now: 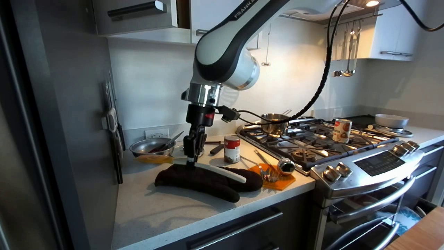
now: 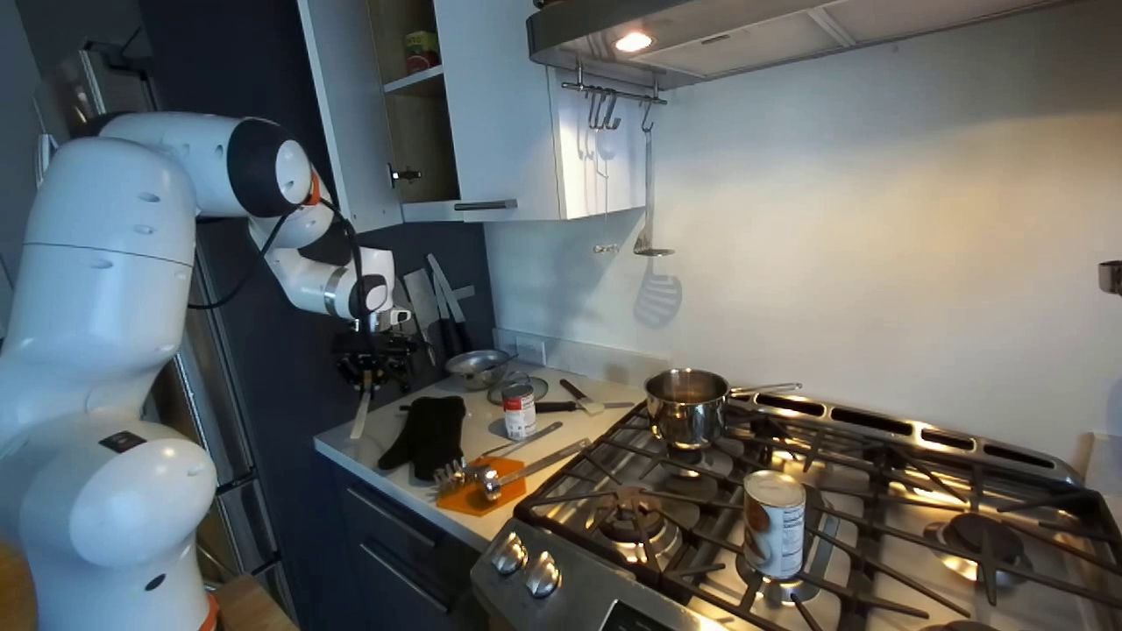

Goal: Move the wooden spoon to the left

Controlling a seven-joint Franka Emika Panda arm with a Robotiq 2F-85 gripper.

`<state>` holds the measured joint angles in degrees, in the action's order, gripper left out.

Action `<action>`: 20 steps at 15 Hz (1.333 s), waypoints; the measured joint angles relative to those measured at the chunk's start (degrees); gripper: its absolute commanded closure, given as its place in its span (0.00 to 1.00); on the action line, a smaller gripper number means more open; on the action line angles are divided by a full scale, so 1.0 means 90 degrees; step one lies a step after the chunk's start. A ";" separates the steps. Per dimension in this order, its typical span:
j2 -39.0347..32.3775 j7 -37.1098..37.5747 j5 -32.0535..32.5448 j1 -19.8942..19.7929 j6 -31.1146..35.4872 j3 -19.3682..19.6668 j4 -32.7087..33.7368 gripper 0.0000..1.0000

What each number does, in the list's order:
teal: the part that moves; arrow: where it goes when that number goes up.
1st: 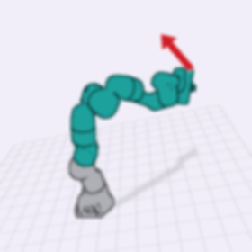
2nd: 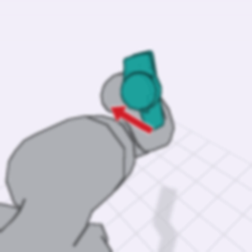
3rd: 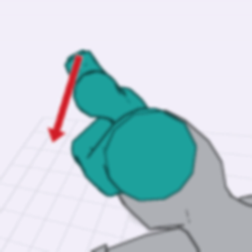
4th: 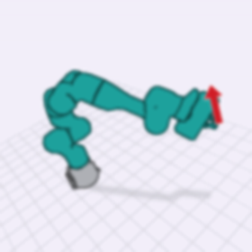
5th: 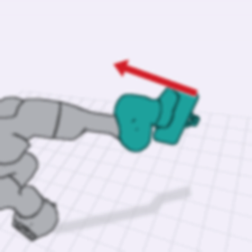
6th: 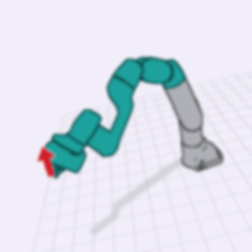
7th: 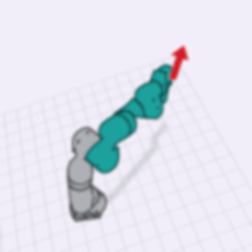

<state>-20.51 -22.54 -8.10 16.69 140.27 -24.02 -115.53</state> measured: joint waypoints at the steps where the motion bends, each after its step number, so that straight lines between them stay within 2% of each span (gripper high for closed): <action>1: -0.0169 0.0069 0.0000 0.0039 0.0000 0.0003 0.0118 0.96; 8: -0.1572 0.0317 0.0017 0.0168 -0.0249 0.0035 0.1295 0.96; 9: -0.1725 0.0406 0.0019 0.0198 -0.0355 0.0056 0.1471 0.86; 10: -0.1869 0.0490 0.0019 0.0221 -0.0456 0.0068 0.1636 0.57; 12: -0.2119 0.0560 0.0019 0.0255 -0.0711 0.0069 0.1952 0.50; 18: -0.2384 0.0874 0.0043 0.0351 -0.1240 0.0128 0.2500 0.05; 19: -0.2360 0.0929 0.0046 0.0358 -0.1349 0.0148 0.2520 0.00; 20: -0.2321 0.0991 0.0046 0.0358 -0.1463 0.0163 0.2520 0.00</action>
<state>-41.40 -13.62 -7.68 19.92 127.10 -22.56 -92.86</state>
